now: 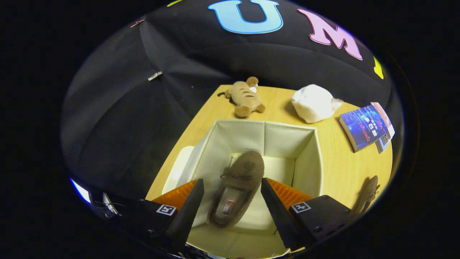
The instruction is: Open the storage box then place both shoes into the box .Put the left shoe in first, then the right shoe, with the right side of both shoes facing outward in a uniform manner.
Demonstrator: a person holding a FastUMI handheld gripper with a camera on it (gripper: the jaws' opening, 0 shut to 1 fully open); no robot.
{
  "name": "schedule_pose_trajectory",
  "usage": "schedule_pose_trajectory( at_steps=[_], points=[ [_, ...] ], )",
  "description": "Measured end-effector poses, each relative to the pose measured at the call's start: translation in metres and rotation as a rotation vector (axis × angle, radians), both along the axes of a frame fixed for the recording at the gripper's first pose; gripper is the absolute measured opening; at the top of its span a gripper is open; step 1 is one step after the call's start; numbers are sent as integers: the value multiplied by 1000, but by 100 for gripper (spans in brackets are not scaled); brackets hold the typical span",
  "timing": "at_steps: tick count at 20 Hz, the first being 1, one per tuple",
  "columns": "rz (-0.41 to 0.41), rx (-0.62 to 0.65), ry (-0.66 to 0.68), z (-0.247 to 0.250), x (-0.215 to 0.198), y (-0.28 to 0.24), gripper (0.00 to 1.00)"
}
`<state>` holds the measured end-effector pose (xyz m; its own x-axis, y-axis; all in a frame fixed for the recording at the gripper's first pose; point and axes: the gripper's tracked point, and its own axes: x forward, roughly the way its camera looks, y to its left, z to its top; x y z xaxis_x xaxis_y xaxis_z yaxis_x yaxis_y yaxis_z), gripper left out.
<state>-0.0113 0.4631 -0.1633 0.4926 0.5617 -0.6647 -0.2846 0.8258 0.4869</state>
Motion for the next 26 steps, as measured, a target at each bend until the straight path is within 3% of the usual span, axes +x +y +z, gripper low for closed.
schedule_pose_trajectory(
  at_steps=[6, 10, 13, 17, 22, 26],
  points=[
    [0, 63, -214, 46, -2, -76, 99],
    [-23, 45, -317, 49, -24, -152, 99],
    [-38, -32, -328, 26, -45, -212, 99],
    [-117, -142, -297, -19, -62, -293, 99],
    [-233, -303, -157, -108, -90, -390, 98],
    [-237, -417, -70, -170, -100, -438, 99]
  ],
)
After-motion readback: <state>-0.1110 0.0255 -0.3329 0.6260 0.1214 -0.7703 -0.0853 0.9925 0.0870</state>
